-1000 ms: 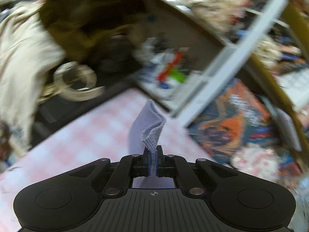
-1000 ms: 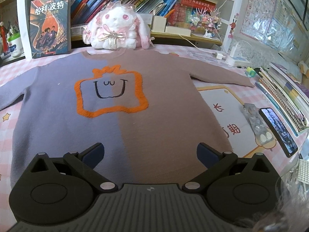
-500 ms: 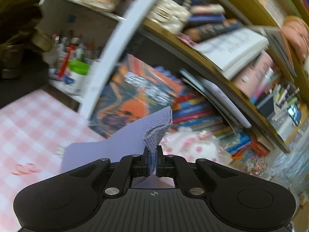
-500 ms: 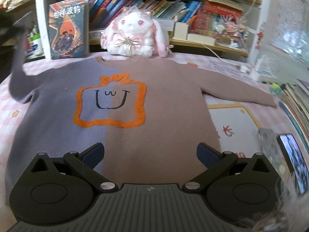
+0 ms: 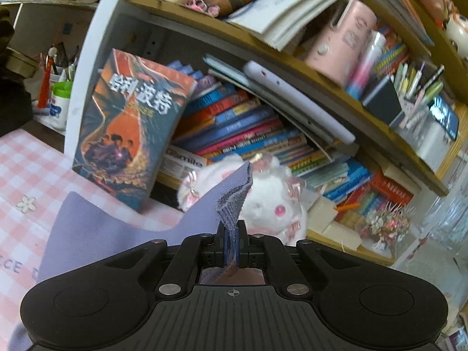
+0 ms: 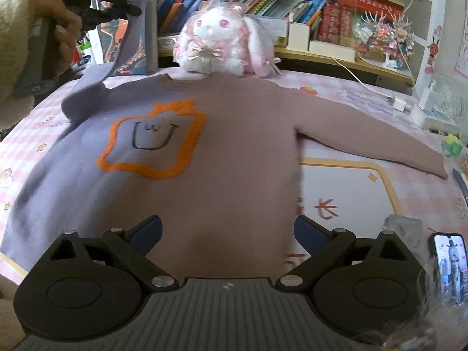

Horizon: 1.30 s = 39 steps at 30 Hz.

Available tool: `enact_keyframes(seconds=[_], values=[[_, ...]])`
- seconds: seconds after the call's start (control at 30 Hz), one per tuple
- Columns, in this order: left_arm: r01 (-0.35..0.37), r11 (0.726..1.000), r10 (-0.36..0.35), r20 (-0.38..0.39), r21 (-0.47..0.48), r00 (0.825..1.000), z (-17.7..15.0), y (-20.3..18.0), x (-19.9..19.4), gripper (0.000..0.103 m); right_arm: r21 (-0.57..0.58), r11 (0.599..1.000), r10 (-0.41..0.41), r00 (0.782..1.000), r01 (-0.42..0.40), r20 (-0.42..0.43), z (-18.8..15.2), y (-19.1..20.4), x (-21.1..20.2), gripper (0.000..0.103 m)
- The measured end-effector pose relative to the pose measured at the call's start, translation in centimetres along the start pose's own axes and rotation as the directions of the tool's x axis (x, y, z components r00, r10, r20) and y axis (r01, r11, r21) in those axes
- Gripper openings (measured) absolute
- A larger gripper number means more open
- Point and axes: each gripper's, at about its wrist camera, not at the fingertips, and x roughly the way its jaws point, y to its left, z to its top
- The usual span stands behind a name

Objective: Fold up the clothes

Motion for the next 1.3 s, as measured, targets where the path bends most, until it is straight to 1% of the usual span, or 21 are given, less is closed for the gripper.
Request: enact_keyframes(seconds=[0.2, 0.3, 0.4, 0.43, 0.47, 0.5, 0.53, 0.57, 0.6, 0.63, 0.7, 0.73, 0.77, 0.8, 0.87, 0.9, 0.97, 1.03, 1.2, 1.23, 1.3], values=[[-0.019, 1.0, 0.019, -0.035, 0.012, 0.999, -1.6, -1.7, 1.5, 0.003, -0.015, 1.0, 0.011, 1.0, -0.011, -0.003, -0.2, -2.0, -0.1, 0.098], [-0.017, 0.999, 0.019, -0.06, 0.038, 0.998, -2.4, -2.5, 2.2, 0.003, -0.004, 1.0, 0.006, 1.0, -0.006, -0.003, -0.3, -2.9, -0.2, 0.098], [-0.044, 0.996, 0.052, -0.111, 0.075, 0.992, -3.7, -3.1, 3.1, 0.005, 0.011, 1.0, 0.002, 1.0, -0.002, -0.003, -0.4, -3.7, -0.3, 0.098], [-0.051, 0.995, 0.062, -0.131, 0.082, 0.989, -4.2, -3.3, 3.4, 0.009, 0.016, 1.0, 0.001, 1.0, -0.001, -0.003, -0.5, -3.9, -0.4, 0.098], [-0.033, 0.997, 0.043, -0.155, 0.07, 0.987, -4.6, -3.3, 3.6, 0.011, 0.022, 1.0, 0.001, 1.0, -0.001, -0.005, -0.6, -4.1, -0.4, 0.098], [-0.012, 0.998, 0.023, -0.167, 0.066, 0.986, -4.9, -3.4, 3.4, 0.019, 0.027, 1.0, 0.0, 1.0, 0.0, -0.007, -0.6, -4.2, -0.3, 0.098], [0.008, 0.998, 0.003, -0.179, 0.062, 0.984, -5.2, -3.5, 3.2, 0.034, 0.032, 0.999, 0.0, 1.0, 0.001, -0.009, -0.7, -4.4, -0.3, 0.098], [0.024, 0.997, -0.011, -0.178, 0.069, 0.984, -5.5, -3.7, 2.7, 0.041, 0.036, 0.999, 0.001, 1.0, -0.001, -0.011, -0.7, -4.5, -0.3, 0.098], [0.044, 0.996, -0.03, -0.168, 0.083, 0.985, -5.8, -3.9, 1.8, 0.051, 0.039, 0.999, 0.004, 1.0, -0.004, -0.011, -0.7, -4.5, -0.3, 0.098], [0.063, 0.993, -0.048, -0.159, 0.096, 0.986, -6.2, -4.0, 0.8, 0.055, 0.04, 0.999, 0.01, 1.0, -0.009, -0.012, -0.7, -4.5, -0.2, 0.098], [0.07, 0.989, -0.049, -0.15, 0.133, 0.987, -6.8, -3.5, -1.2, 0.056, 0.036, 0.999, 0.03, 0.999, -0.029, -0.013, -0.5, -4.4, 0.0, 0.097], [0.05, 0.985, -0.025, -0.15, 0.164, 0.988, -7.2, -2.9, -2.3, 0.056, 0.032, 0.999, 0.04, 0.999, -0.039, -0.012, -0.4, -4.4, 0.1, 0.093], [0.005, 0.979, 0.025, -0.147, 0.205, 0.989, -7.7, -2.2, -3.4, 0.056, 0.026, 0.998, 0.049, 0.999, -0.049, -0.015, -0.3, -4.3, 0.3, 0.09], [-0.04, 0.969, 0.076, -0.141, 0.246, 0.987, -8.1, -1.4, -4.4, 0.056, 0.02, 0.998, 0.055, 0.998, -0.055, -0.02, -0.2, -4.2, 0.4, 0.088], [-0.151, 0.936, 0.193, -0.107, 0.319, 0.975, -9.0, 0.6, -6.8, 0.056, 0.011, 0.998, 0.064, 0.997, -0.064, -0.034, -0.2, -4.0, 0.8, 0.082], [-0.206, 0.92, 0.249, -0.094, 0.333, 0.964, -9.4, 1.8, -7.9, 0.056, 0.007, 0.998, 0.067, 0.997, -0.066, -0.042, -0.2, -4.0, 0.9, 0.08], [-0.312, 0.881, 0.358, -0.068, 0.356, 0.931, -10.3, 4.2, -10.1, 0.057, 0.001, 0.997, 0.071, 0.996, -0.071, -0.057, -0.2, -4.1, 1.2, 0.076], [-0.398, 0.859, 0.444, -0.083, 0.321, 0.892, -11.1, 6.9, -11.7, 0.058, 0.0, 0.997, 0.074, 0.995, -0.074, -0.069, -0.3, -4.1, 1.4, 0.073], [-0.474, 0.855, 0.505, -0.136, 0.209, 0.852, -11.8, 11.0, -13.8, 0.058, -0.004, 0.996, 0.09, 0.991, -0.091, -0.096, -0.4, -3.8, 1.6, 0.067], [-0.487, 0.853, 0.515, -0.148, 0.189, 0.844, -11.9, 11.8, -14.1, 0.058, -0.008, 0.996, 0.091, 0.99, -0.092, -0.104, -0.5, -3.6, 1.7, 0.064], [-0.47, 0.86, 0.503, -0.181, 0.197, 0.845, -11.8, 12.5, -13.7, 0.058, -0.014, 0.996, 0.091, 0.988, -0.093, -0.121, -0.7, -3.3, 1.8, 0.062]])
